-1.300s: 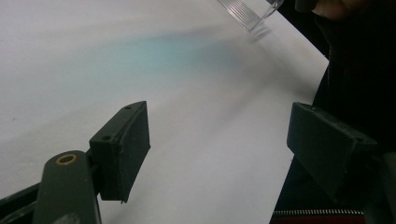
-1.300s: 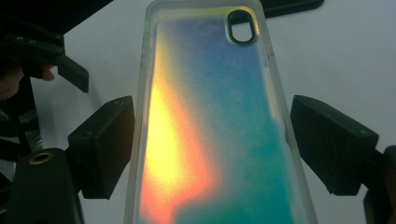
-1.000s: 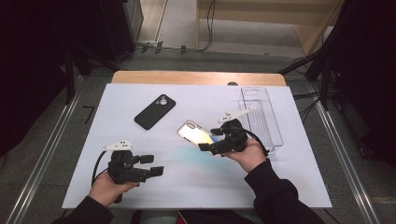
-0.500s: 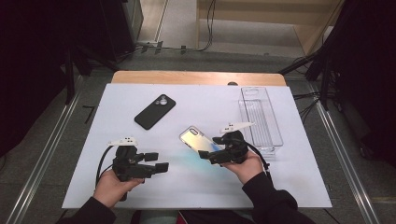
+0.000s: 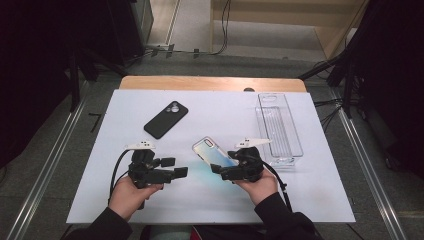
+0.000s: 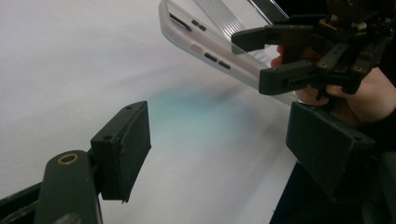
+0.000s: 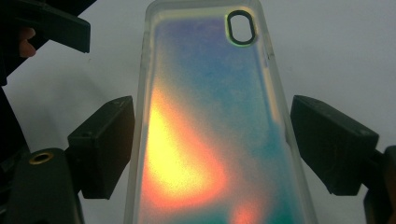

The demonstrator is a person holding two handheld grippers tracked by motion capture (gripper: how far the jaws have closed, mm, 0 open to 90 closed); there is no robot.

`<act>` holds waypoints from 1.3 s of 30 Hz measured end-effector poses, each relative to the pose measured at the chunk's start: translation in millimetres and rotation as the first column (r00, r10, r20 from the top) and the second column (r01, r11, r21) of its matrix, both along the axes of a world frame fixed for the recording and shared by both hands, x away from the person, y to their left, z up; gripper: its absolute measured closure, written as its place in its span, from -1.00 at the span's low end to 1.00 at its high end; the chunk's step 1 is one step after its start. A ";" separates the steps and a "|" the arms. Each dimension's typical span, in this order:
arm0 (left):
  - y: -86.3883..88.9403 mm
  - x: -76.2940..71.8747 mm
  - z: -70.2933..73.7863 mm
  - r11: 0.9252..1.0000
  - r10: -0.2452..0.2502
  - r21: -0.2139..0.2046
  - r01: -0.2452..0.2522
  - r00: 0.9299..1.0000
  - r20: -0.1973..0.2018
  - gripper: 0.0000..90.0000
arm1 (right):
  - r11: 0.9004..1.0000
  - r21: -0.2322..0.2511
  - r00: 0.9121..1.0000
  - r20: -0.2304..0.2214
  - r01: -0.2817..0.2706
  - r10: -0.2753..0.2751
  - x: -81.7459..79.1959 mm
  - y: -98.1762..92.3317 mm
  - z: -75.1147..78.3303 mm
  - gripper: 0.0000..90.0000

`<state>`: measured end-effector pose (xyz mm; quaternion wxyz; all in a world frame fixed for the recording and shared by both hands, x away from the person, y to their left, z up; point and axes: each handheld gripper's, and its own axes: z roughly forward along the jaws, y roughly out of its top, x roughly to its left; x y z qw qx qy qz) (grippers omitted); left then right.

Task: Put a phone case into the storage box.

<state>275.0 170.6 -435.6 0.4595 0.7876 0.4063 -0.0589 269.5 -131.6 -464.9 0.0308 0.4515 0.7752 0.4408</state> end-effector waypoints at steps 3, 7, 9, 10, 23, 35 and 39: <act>-5.5 2.2 -0.1 1.000 -0.003 0.024 0.003 1.000 0.007 -0.50 | 1.000 0.009 1.000 -0.008 0.023 -0.023 -0.8 -0.3 -3.2 -0.66; -9.4 6.8 -1.8 1.000 0.003 0.013 -0.003 1.000 -0.021 -0.50 | 0.999 0.013 0.999 -0.017 0.038 -0.038 -0.4 0.7 -6.3 -0.66; -12.1 9.9 -2.6 1.000 0.006 0.012 -0.006 0.999 -0.033 -0.50 | 0.999 0.007 0.999 -0.017 0.043 -0.043 0.0 2.4 -7.7 -0.66; -13.2 11.5 -2.7 1.000 0.006 0.012 -0.005 0.999 -0.039 -0.50 | 0.999 0.012 0.999 -0.020 0.047 -0.047 0.7 3.5 -8.6 -0.66; -24.0 23.7 -0.6 0.998 0.067 -0.005 -0.067 0.995 -0.069 -0.50 | 0.992 0.046 0.992 -0.039 0.118 -0.116 -4.2 15.2 -18.4 -0.66; -32.6 39.9 3.0 0.994 0.108 -0.022 -0.109 0.992 -0.066 -0.50 | 0.977 0.103 0.982 -0.040 0.187 -0.183 -10.8 21.0 -21.2 -0.66; -34.2 44.6 3.6 0.993 0.111 -0.034 -0.114 0.991 -0.077 -0.50 | 0.968 0.154 0.980 -0.056 0.198 -0.192 -11.6 20.5 -22.9 -0.66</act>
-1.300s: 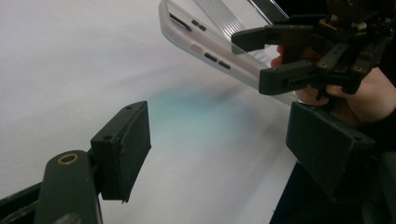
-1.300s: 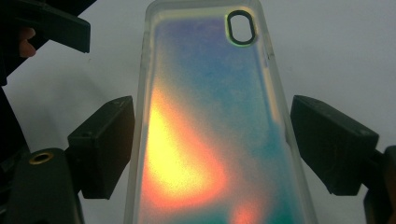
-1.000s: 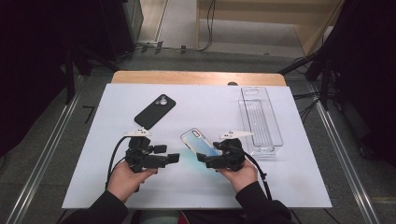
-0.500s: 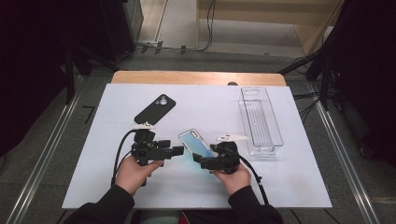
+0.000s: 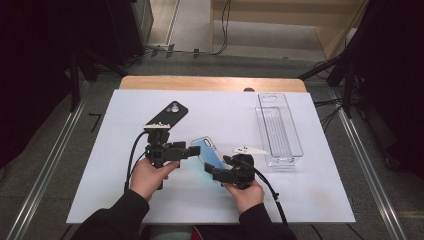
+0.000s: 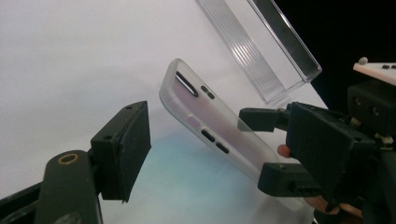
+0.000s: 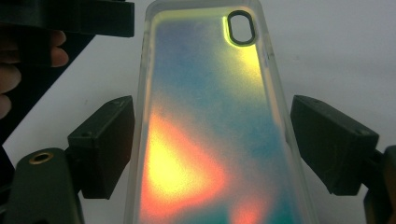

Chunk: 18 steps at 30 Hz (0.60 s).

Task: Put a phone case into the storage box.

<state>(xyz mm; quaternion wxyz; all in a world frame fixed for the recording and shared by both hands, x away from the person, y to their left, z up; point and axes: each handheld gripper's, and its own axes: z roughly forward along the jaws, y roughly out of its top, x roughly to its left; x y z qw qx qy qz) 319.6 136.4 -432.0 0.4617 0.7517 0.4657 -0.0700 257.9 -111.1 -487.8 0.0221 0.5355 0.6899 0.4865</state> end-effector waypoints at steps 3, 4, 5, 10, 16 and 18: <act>-1.1 3.5 -0.2 1.000 0.008 0.000 -0.008 1.000 -0.005 -0.50 | 1.000 0.026 1.000 0.008 0.010 -0.010 0.4 0.6 -1.3 -0.66; -1.8 4.4 -0.3 1.000 0.013 -0.003 -0.013 1.000 -0.004 -0.50 | 0.999 0.035 1.000 0.001 0.016 -0.016 0.5 1.0 -1.6 -0.66; -2.5 5.1 0.0 1.000 0.019 0.010 -0.019 1.000 0.000 -0.48 | 0.999 0.049 1.000 0.005 0.021 -0.021 1.6 2.4 -3.3 -0.66; -6.5 7.9 -1.4 0.998 0.044 0.038 -0.045 0.999 0.017 -0.46 | 0.996 0.075 0.999 0.004 0.038 -0.039 3.2 3.8 -5.9 -0.66; -13.5 12.0 -2.3 0.993 0.091 0.069 -0.092 0.996 0.019 -0.21 | 0.996 0.072 0.997 0.042 0.060 -0.063 -1.7 10.2 -7.9 -0.66; -14.3 12.9 -2.3 0.993 0.101 0.062 -0.101 0.995 0.002 -0.16 | 0.995 0.083 0.997 0.045 0.063 -0.066 -4.2 12.4 -8.9 -0.66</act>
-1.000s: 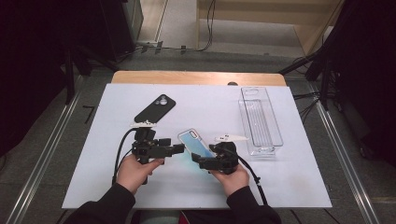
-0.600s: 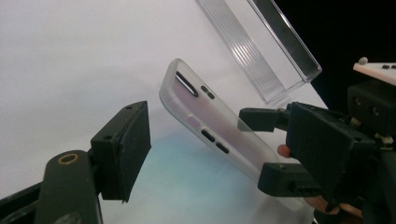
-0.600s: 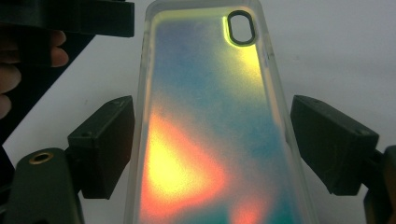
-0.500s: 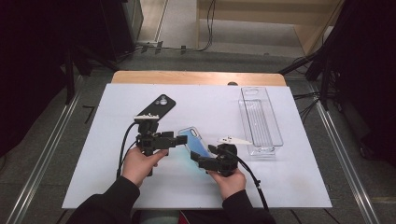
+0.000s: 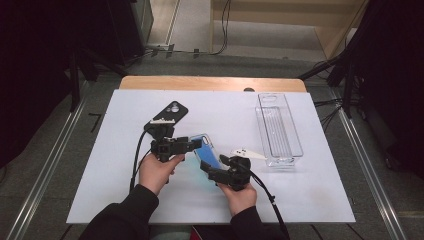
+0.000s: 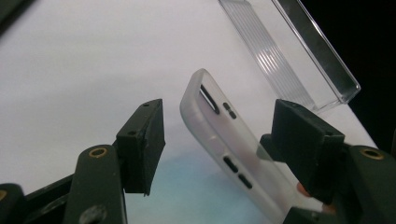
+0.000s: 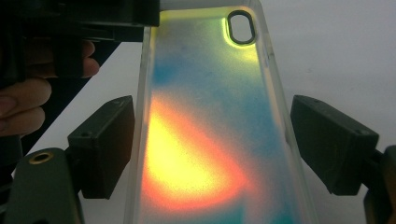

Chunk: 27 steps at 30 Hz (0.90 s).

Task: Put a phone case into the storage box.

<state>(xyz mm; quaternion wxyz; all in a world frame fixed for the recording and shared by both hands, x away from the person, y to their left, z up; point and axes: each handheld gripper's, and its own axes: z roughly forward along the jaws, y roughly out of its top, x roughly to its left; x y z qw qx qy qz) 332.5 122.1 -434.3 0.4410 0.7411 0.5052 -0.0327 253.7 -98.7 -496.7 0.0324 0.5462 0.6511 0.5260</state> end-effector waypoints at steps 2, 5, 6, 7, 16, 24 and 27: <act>-0.5 2.8 -1.1 0.999 0.030 -0.020 -0.030 0.999 -0.041 -0.09 | 1.000 0.007 1.000 0.000 0.004 -0.004 -1.3 1.0 -1.0 -0.66; -1.0 4.6 -2.8 0.999 0.038 -0.028 -0.040 0.997 -0.067 0.05 | 1.000 0.014 1.000 0.003 0.012 -0.012 -2.6 1.8 -1.6 -0.66; -1.6 5.1 -3.7 0.999 0.038 -0.028 -0.040 0.997 -0.073 0.05 | 1.000 0.018 1.000 0.011 0.011 -0.011 -3.0 1.9 -2.1 -0.66; -1.9 5.7 -4.6 0.999 0.030 -0.023 -0.032 0.997 -0.075 0.08 | 1.000 0.023 1.000 0.010 0.008 -0.008 -3.2 2.3 -2.1 -0.66; 2.4 8.2 -5.7 0.994 0.055 -0.082 -0.066 0.990 -0.128 0.65 | 1.000 0.021 0.999 0.033 0.003 -0.004 -5.2 7.0 -3.6 -0.66; 3.9 7.8 -4.2 0.991 0.059 -0.113 -0.076 0.987 -0.152 0.76 | 1.000 0.007 0.999 0.034 -0.013 0.012 -5.1 10.4 -6.3 -0.66; 5.9 8.5 -4.4 0.987 0.055 -0.139 -0.079 0.984 -0.172 0.78 | 1.000 0.001 0.999 0.040 -0.011 0.011 -5.5 11.7 -6.1 -0.67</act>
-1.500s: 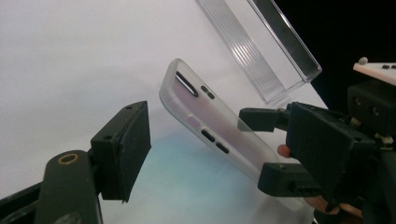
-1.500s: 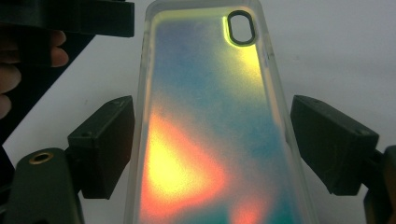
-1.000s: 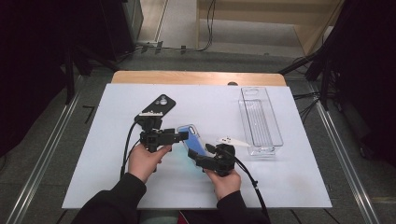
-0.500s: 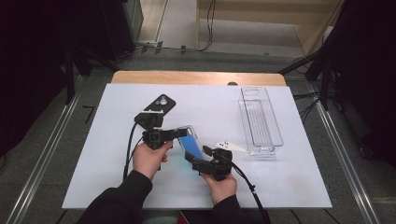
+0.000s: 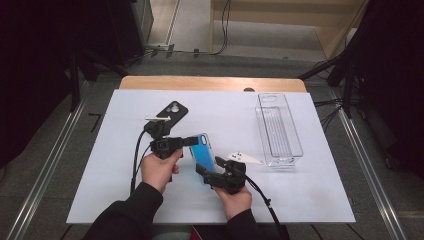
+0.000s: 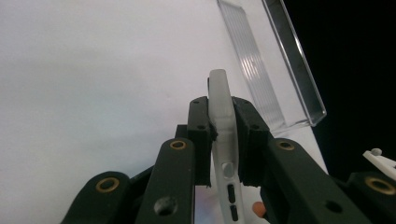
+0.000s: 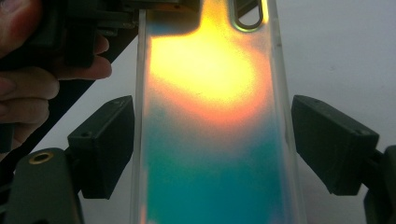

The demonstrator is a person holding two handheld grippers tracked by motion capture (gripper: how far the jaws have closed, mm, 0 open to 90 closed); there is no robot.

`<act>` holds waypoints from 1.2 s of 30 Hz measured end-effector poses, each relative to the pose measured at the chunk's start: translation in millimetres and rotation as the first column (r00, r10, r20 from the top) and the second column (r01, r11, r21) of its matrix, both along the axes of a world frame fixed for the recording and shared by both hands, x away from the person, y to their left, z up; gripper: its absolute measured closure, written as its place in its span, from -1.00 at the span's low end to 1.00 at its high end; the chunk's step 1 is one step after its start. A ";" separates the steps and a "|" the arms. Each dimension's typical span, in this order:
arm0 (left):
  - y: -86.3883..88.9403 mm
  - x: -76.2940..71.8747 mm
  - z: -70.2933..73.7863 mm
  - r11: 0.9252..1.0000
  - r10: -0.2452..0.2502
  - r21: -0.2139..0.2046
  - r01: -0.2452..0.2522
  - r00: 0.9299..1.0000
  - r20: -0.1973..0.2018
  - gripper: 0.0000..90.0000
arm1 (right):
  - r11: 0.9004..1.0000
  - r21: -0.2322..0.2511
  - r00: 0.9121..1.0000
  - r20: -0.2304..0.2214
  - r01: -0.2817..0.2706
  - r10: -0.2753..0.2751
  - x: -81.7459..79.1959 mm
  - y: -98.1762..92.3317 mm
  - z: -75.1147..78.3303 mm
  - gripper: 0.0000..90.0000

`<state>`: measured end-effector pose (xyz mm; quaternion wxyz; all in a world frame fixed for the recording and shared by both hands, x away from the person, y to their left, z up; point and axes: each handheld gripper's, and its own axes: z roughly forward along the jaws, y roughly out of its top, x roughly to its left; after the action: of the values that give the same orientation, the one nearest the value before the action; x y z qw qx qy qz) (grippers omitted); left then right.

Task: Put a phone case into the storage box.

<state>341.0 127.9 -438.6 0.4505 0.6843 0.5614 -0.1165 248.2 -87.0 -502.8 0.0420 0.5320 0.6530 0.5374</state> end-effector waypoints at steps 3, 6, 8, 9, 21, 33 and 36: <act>2.1 0.5 -0.3 0.999 0.009 -0.036 -0.010 1.000 -0.020 0.80 | 1.000 -0.005 1.000 0.017 -0.002 0.002 0.2 0.5 -0.1 -0.67; 5.9 1.4 -0.5 0.998 0.013 -0.067 -0.016 0.999 -0.040 0.81 | 1.000 -0.010 1.000 0.017 -0.011 0.011 -0.2 1.4 1.5 -0.67; 6.9 0.9 1.3 0.997 0.014 -0.077 -0.017 0.999 -0.040 0.81 | 1.000 -0.008 0.999 0.029 -0.015 0.015 -0.3 1.3 3.2 -0.67; 6.9 0.9 1.3 0.997 0.014 -0.077 -0.017 0.999 -0.040 0.81 | 1.000 -0.008 0.999 0.029 -0.015 0.015 -0.3 1.3 3.2 -0.67; 5.1 -3.7 12.3 0.999 0.013 -0.033 -0.012 0.999 0.043 0.81 | 0.985 -0.063 0.987 -0.024 -0.159 0.157 17.5 -12.8 17.7 -1.00; 4.9 -8.9 21.2 0.999 -0.022 0.045 0.014 0.981 0.192 0.81 | 0.942 -0.143 0.951 -0.100 -0.304 0.292 26.5 -6.1 19.9 -1.00; 3.9 -10.7 22.9 0.997 -0.054 0.058 0.041 0.969 0.240 0.81 | 0.935 -0.154 0.947 -0.103 -0.318 0.305 27.1 -9.3 20.6 -1.00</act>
<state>330.3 131.9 -415.8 0.4944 0.7182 0.4889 -0.0283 275.3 -96.3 -482.1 -0.0242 0.4366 0.7733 0.4592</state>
